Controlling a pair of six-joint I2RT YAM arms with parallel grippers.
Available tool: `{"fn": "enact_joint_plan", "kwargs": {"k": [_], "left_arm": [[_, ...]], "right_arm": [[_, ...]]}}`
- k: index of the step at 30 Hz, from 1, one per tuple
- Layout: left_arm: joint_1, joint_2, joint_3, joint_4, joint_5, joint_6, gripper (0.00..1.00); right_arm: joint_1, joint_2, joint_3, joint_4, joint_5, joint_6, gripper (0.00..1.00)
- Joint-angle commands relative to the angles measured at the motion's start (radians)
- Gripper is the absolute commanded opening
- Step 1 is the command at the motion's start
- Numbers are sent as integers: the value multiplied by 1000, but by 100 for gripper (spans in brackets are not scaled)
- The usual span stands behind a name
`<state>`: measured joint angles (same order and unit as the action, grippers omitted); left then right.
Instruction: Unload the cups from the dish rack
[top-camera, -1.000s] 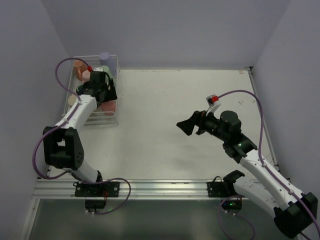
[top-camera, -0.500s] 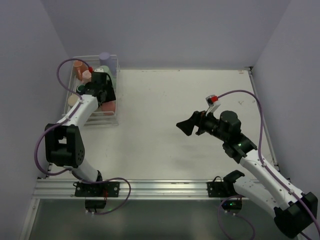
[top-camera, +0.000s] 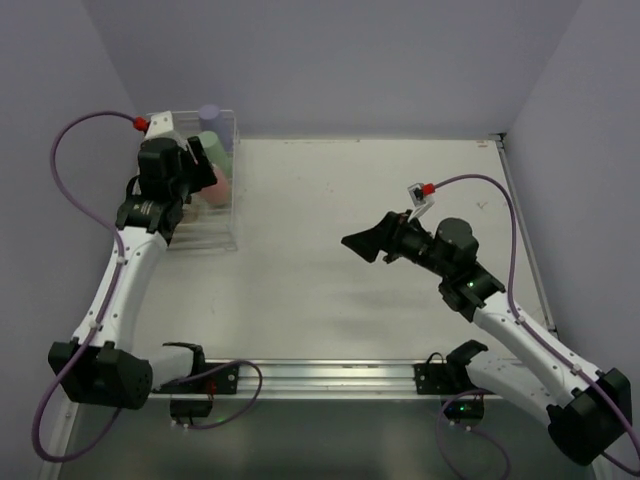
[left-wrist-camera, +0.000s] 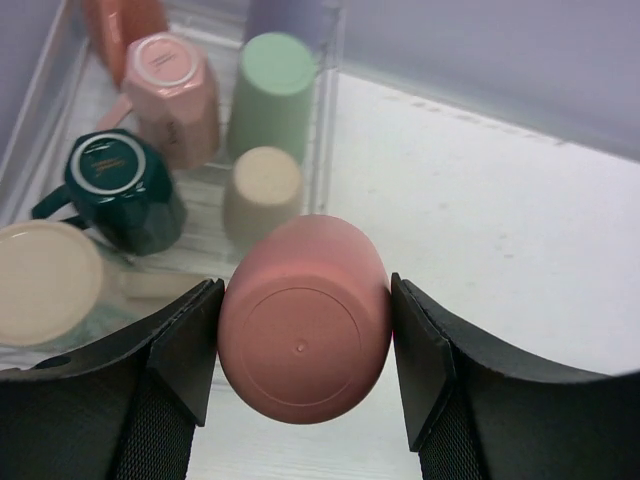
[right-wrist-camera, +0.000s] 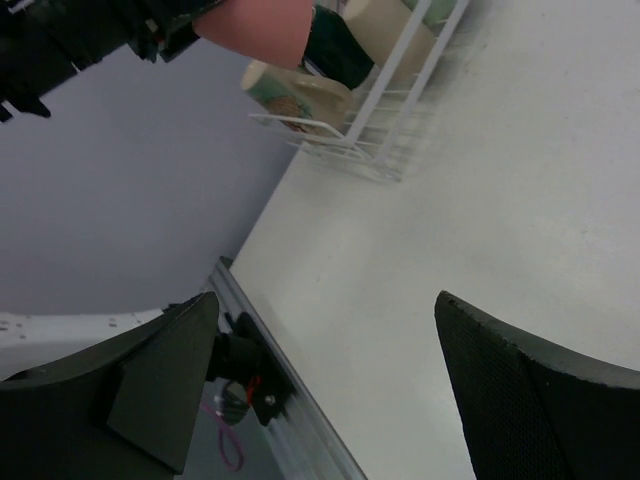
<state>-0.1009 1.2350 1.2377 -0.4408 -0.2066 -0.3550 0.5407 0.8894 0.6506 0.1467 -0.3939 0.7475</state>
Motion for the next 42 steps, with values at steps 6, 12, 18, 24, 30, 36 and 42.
{"fn": "enact_joint_plan", "kwargs": {"k": [6, 12, 18, 24, 30, 36, 42], "left_arm": [[-13, -271, -222, 272, 618, -272, 51], [-14, -394, -411, 620, 837, -499, 50], [-28, -451, -510, 833, 941, -650, 49], [-60, -467, -572, 901, 967, -682, 48], [-95, -465, -595, 910, 969, -687, 48], [-138, -444, -616, 953, 978, -707, 49], [-155, -443, -627, 956, 978, -700, 57]], "right_arm": [[91, 43, 40, 381, 27, 248, 88], [176, 120, 49, 493, 93, 294, 88], [214, 198, 63, 559, 87, 314, 87], [263, 246, 107, 591, 63, 302, 84], [272, 260, 123, 611, 55, 293, 66], [272, 284, 126, 663, 37, 303, 53], [272, 307, 126, 723, 48, 332, 2]]}}
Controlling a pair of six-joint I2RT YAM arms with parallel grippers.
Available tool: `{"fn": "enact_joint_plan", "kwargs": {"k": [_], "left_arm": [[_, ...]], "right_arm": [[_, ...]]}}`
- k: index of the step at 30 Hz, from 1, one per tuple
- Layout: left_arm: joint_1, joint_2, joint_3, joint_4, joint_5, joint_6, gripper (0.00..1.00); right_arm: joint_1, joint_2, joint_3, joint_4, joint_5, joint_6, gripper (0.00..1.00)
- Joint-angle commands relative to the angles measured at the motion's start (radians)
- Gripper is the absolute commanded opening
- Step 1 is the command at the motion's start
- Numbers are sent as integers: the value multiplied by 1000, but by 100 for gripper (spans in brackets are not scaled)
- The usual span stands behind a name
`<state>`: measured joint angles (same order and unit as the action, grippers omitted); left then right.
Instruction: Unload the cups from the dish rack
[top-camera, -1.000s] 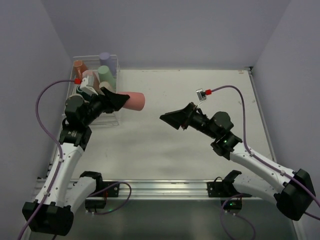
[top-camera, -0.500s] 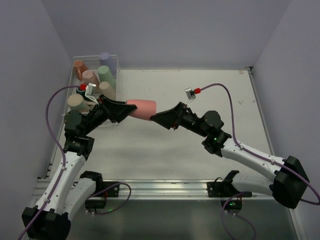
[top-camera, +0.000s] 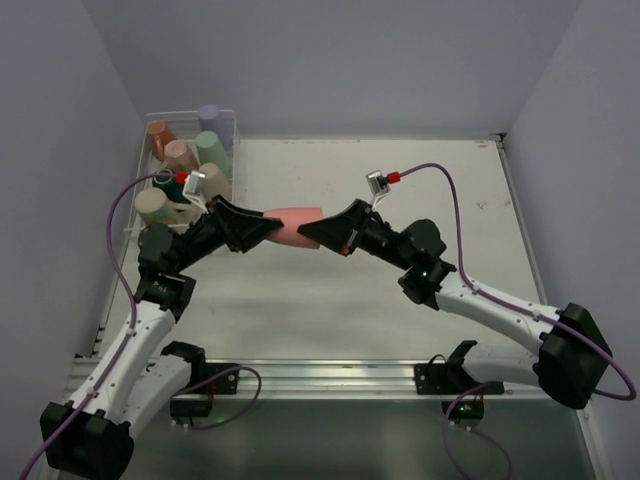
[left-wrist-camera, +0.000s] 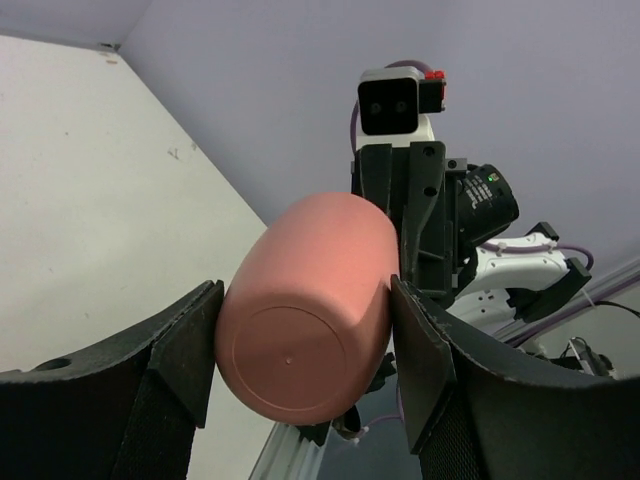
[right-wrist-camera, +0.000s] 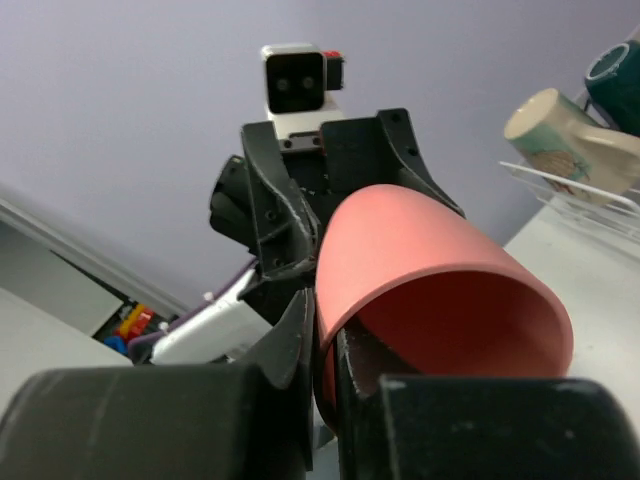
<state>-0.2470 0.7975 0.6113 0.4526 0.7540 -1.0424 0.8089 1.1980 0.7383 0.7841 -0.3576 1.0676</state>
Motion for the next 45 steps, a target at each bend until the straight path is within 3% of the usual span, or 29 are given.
{"fn": "enact_joint_plan", "kwargs": {"k": [1, 3, 4, 5, 7, 12, 14, 18, 23, 29, 38, 45], "left_arm": [[-9, -12, 4, 51, 18, 14, 68], [-9, -18, 39, -58, -13, 73, 83], [-9, -24, 57, -110, -30, 152, 97], [-9, -35, 77, -218, -79, 192, 100], [-9, -52, 143, -323, -137, 325, 100], [-9, -67, 289, -699, -471, 590, 100], [-9, -72, 289, -758, -559, 657, 100], [-9, -69, 229, -773, -585, 706, 100], [-9, -80, 162, -758, -582, 740, 100], [-11, -115, 120, -747, -584, 763, 100], [-77, -129, 114, -770, -642, 779, 100], [-86, -113, 116, -773, -650, 782, 100]], "right_arm": [[4, -14, 30, 83, 28, 12, 0], [4, -31, 33, 11, 63, -18, 0], [4, -40, 51, -34, 74, -40, 0], [4, -60, 64, -134, 86, -90, 0], [3, -78, 110, -247, 124, -148, 0], [-23, -58, 288, -780, 245, -452, 0], [-59, -38, 344, -953, 296, -542, 0], [-238, 18, 447, -1121, 289, -627, 0], [-359, 239, 633, -1385, 518, -785, 0], [-520, 500, 780, -1451, 552, -851, 0], [-574, 840, 1081, -1576, 603, -940, 0], [-602, 881, 1086, -1540, 540, -968, 0]]}}
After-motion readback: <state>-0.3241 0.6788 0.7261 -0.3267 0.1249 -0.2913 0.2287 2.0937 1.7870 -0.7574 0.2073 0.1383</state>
